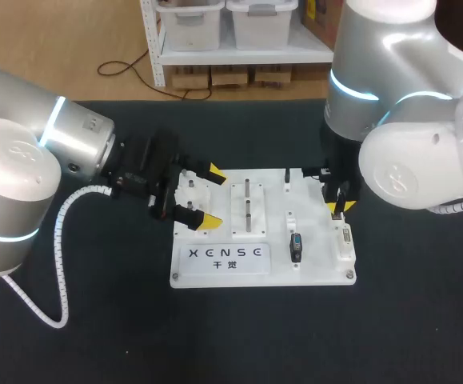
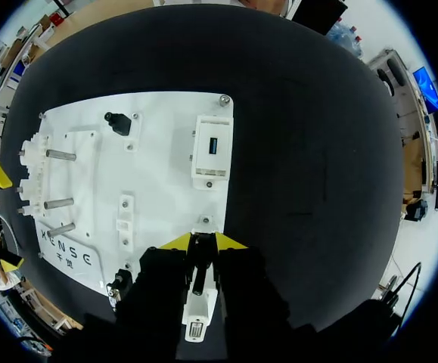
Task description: Insert the Ethernet cable into its matching sockets.
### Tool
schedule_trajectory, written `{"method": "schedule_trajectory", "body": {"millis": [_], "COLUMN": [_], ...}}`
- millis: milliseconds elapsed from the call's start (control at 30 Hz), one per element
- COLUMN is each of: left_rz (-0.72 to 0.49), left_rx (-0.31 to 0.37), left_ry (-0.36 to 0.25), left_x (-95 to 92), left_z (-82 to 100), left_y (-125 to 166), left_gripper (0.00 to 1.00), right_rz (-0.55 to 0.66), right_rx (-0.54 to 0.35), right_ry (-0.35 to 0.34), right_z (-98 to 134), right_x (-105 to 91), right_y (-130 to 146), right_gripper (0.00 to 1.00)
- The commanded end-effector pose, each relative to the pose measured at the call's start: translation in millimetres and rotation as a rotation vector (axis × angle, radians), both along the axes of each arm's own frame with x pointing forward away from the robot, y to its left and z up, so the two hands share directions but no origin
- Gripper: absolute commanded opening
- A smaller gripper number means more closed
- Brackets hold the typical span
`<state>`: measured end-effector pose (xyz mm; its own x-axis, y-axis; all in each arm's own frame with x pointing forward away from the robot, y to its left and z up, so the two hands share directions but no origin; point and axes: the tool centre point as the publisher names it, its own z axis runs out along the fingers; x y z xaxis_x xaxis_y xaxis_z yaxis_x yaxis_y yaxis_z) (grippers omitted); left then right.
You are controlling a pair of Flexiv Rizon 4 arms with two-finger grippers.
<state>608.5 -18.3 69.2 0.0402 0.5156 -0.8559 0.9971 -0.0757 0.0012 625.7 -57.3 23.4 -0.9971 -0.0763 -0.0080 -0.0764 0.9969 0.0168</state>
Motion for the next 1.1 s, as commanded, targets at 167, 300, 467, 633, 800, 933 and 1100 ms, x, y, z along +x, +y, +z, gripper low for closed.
{"method": "schedule_trajectory", "body": {"millis": [167,300,467,633,800,933,1100], "left_rz": [0.0,0.0,0.0,0.0,0.0,0.0,0.0], "left_rx": [-0.003,-0.003,-0.003,-0.003,-0.003,-0.003,-0.003], "left_ry": [-0.002,-0.002,-0.002,-0.002,-0.002,-0.002,-0.002], "left_x": [-0.2,-0.2,-0.2,-0.2,-0.2,-0.2,-0.2], "left_z": [-1.1,-1.1,-1.1,-1.1,-1.1,-1.1,-1.1], "left_y": [1,1,1,1,1,1,1], "left_gripper": [1.0,1.0,1.0,1.0,1.0,1.0,1.0], "right_rz": [0.001,0.003,0.007,0.009,0.007,0.016,0.017], "right_rx": [0.001,-0.001,-0.005,-0.01,-0.012,-0.007,-0.004], "right_ry": [0.01,0.016,0.026,0.039,0.044,0.012,0.007], "right_z": [-6,-9,-16,-22,-25,-16,-15], "right_x": [0.4,0.5,1.2,0.5,0.7,1.8,1.9], "right_y": [1,0,0,0,0,1,1], "right_gripper": [0.0,0.0,0.0,0.0,0.0,0.19,1.0]}}
